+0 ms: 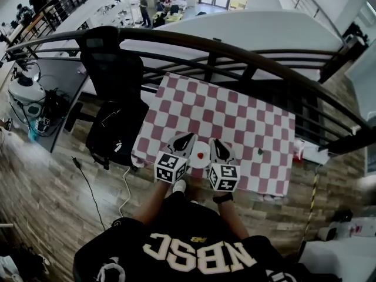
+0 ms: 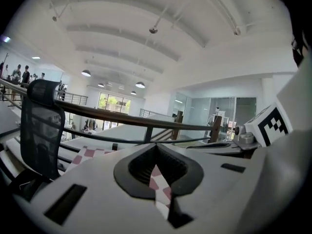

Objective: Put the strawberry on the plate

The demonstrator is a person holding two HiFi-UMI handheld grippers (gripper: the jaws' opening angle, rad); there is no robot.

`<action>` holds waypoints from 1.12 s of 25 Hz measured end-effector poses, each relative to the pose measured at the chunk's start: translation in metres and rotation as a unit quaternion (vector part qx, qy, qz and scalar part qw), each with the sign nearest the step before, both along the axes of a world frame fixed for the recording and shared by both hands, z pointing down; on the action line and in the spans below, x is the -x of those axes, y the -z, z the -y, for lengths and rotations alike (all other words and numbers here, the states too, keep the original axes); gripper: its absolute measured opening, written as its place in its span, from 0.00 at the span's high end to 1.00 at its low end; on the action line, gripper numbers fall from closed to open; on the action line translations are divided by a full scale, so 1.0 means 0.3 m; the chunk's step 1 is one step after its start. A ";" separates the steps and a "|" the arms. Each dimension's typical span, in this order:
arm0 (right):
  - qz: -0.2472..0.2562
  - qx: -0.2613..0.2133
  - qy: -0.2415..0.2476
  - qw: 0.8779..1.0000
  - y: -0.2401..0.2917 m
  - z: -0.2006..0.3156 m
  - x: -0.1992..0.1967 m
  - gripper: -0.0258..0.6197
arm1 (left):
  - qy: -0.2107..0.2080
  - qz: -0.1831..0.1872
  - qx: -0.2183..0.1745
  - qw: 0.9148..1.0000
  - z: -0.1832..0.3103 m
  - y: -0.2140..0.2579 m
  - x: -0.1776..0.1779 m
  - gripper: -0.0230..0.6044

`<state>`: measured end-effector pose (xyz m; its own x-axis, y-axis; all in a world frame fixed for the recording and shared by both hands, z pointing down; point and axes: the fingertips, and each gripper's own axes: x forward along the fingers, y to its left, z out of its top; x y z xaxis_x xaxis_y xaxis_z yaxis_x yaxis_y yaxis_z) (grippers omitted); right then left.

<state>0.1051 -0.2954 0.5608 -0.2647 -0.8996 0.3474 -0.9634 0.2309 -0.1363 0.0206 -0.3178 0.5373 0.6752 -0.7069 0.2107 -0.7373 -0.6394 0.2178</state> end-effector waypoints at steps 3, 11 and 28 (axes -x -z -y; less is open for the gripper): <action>0.014 -0.047 0.000 0.999 0.127 -0.002 -0.001 0.92 | -0.002 -0.016 -0.042 0.999 0.003 0.126 -0.016 0.94; 0.004 -0.114 0.021 0.993 0.307 -0.031 0.014 0.93 | 0.012 -0.029 -0.139 0.990 -0.026 0.330 -0.040 0.94; -0.011 -0.139 0.009 0.990 0.354 -0.022 -0.097 0.93 | 0.043 -0.067 -0.153 0.985 -0.006 0.374 -0.063 0.94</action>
